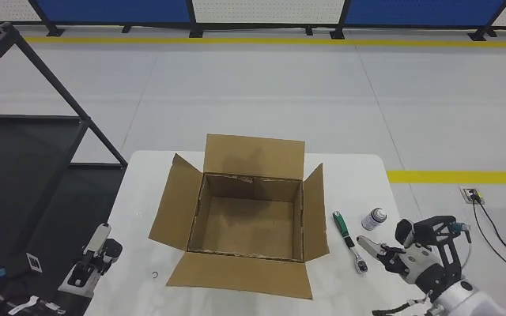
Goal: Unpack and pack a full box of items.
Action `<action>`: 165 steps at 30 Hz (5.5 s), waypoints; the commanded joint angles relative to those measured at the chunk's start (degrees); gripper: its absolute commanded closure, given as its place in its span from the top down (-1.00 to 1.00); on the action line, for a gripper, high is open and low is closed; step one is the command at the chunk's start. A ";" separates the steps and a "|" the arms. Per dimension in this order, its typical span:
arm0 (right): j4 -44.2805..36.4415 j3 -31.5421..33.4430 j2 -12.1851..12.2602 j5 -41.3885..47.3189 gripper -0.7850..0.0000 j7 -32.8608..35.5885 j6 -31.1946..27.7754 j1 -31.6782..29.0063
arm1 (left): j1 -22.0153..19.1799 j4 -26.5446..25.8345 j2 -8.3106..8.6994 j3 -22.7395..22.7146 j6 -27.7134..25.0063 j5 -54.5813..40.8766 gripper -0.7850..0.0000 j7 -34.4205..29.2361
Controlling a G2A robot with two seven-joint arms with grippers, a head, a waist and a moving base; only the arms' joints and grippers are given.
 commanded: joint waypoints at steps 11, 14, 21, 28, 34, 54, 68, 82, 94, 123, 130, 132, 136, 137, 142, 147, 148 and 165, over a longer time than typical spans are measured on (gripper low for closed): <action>18.46 5.52 2.28 2.02 1.00 4.79 -2.00 6.21 | -1.93 0.02 0.23 1.64 1.62 1.74 1.00 -1.57; 25.48 4.74 3.02 2.32 1.00 6.35 -4.32 9.19 | -2.27 -0.01 0.28 2.09 2.19 2.48 1.00 -1.72; 33.04 4.19 4.10 3.32 1.00 9.32 -7.82 11.62 | -2.76 -0.90 0.36 3.18 3.62 3.97 1.00 -1.74; 33.04 4.19 4.10 3.32 1.00 9.32 -7.82 11.62 | -3.56 -1.21 0.45 4.12 4.22 4.52 1.00 -2.39; 31.56 2.29 4.22 0.26 1.00 6.62 -7.37 10.32 | -3.68 -0.89 0.43 5.38 3.65 4.77 1.00 -2.04; 45.49 -4.68 6.58 -9.68 -0.08 6.15 -4.66 18.33 | -2.12 -0.24 0.09 4.58 1.07 2.10 1.00 1.32; 44.48 -5.39 7.90 -8.63 -1.00 4.95 -4.67 16.91 | -2.12 -0.24 0.09 4.58 1.07 2.10 1.00 1.32; 17.47 -0.89 8.94 0.06 -1.00 3.81 -6.03 5.94 | -2.12 -0.24 0.09 4.58 1.07 2.10 1.00 1.32; 0.00 -5.57 10.11 3.76 -1.00 9.69 -5.68 6.25 | -2.12 -0.24 0.09 4.58 1.07 2.10 1.00 1.32; 0.00 -20.82 10.77 -1.50 -1.00 1.46 -9.40 18.31 | -0.88 -1.20 -0.11 1.84 0.64 0.11 1.00 3.25; 0.00 -38.39 10.05 -6.30 -1.00 8.37 -3.57 30.69 | 3.80 -0.91 -0.75 -1.10 -2.04 -2.85 1.00 6.41; 1.06 -43.08 9.59 -7.75 -1.00 11.42 0.10 34.16 | 5.00 -0.58 -0.98 -1.73 -2.94 -3.81 1.00 7.51; 8.63 -52.91 7.97 -11.72 -1.00 13.86 5.87 43.29 | 6.99 -0.11 -1.35 -3.00 -4.57 -5.38 1.00 8.70; 10.93 -55.26 7.45 -11.87 -1.00 14.44 7.16 45.49 | 7.33 -0.07 -1.41 -3.24 -4.85 -5.59 1.00 8.70; 24.15 -63.54 4.49 -8.31 -1.00 16.70 12.92 55.97 | 8.09 -0.35 -1.61 -3.54 -5.37 -6.10 1.00 8.71; 28.34 -65.67 3.60 -7.54 -1.00 17.33 13.85 58.63 | 8.09 -0.35 -1.61 -3.54 -5.37 -6.10 1.00 8.71; 28.34 -65.67 3.60 -7.54 -1.00 17.33 13.85 58.63 | 8.09 -0.35 -1.61 -3.54 -5.37 -6.10 1.00 8.71; 39.06 -69.28 1.22 -2.15 -1.00 11.85 12.91 63.10 | 7.08 -0.47 -1.59 -3.20 -5.03 -5.22 1.00 7.71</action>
